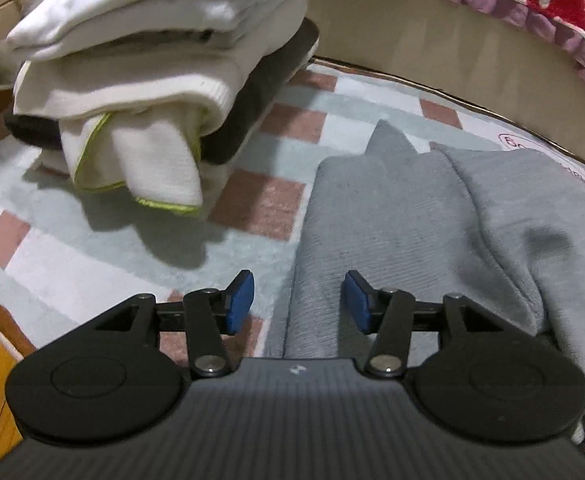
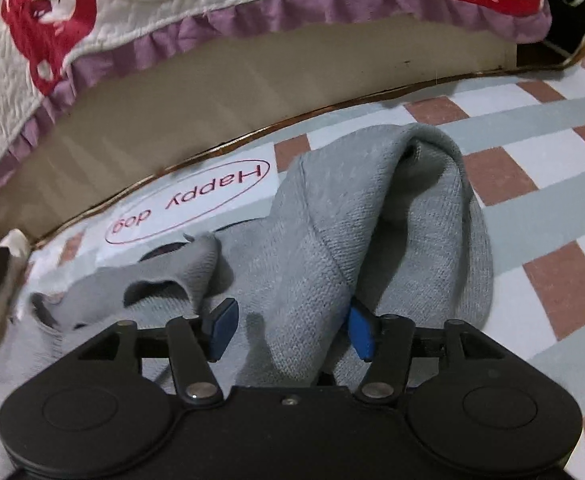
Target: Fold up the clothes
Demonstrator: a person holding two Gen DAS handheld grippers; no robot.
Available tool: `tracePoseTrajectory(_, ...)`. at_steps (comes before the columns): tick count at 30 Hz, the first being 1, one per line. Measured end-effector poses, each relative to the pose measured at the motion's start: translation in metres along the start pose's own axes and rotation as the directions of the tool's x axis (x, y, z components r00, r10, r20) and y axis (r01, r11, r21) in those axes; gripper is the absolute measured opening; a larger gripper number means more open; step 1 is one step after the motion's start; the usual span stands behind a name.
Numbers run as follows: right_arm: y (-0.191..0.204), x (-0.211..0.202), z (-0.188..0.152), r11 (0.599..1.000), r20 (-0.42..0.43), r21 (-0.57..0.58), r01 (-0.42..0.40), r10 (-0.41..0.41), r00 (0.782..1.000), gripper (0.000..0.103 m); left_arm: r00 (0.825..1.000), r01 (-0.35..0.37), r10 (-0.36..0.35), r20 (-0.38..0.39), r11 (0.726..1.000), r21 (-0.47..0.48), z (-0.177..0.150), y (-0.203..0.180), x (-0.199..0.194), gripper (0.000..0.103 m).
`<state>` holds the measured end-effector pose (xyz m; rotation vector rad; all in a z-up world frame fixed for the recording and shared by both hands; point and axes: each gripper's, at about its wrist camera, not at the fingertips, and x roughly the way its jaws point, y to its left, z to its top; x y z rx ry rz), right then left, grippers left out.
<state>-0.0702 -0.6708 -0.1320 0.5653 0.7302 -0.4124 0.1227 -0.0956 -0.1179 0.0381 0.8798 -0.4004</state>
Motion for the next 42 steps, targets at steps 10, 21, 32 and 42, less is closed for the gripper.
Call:
tracePoseTrajectory(10,-0.006,0.023,0.006,0.998,0.057,0.054,-0.022,0.019,0.998,0.067,0.983,0.161,-0.162,-0.085,0.987,-0.019,0.002,-0.006,0.034,0.064)
tracePoseTrajectory(21,0.006,-0.020,0.007,0.998,0.248,-0.050,-0.026,0.038,0.968,0.007,0.929,-0.216,0.083,0.361,0.914,0.344,0.024,-0.096,-0.056,0.008)
tracePoseTrajectory(32,0.027,-0.115,0.022,0.986,0.455,-0.161,-0.039,0.109,0.884,0.005,0.746,-0.306,0.066,0.662,0.917,0.254,0.072,-0.121,-0.181,0.008)
tracePoseTrajectory(42,0.047,-0.240,0.061,0.971,0.642,-0.240,-0.022,0.175,0.746,0.004,0.574,-0.307,0.008,0.819,0.929,0.207,0.104,-0.127,-0.302,0.008)
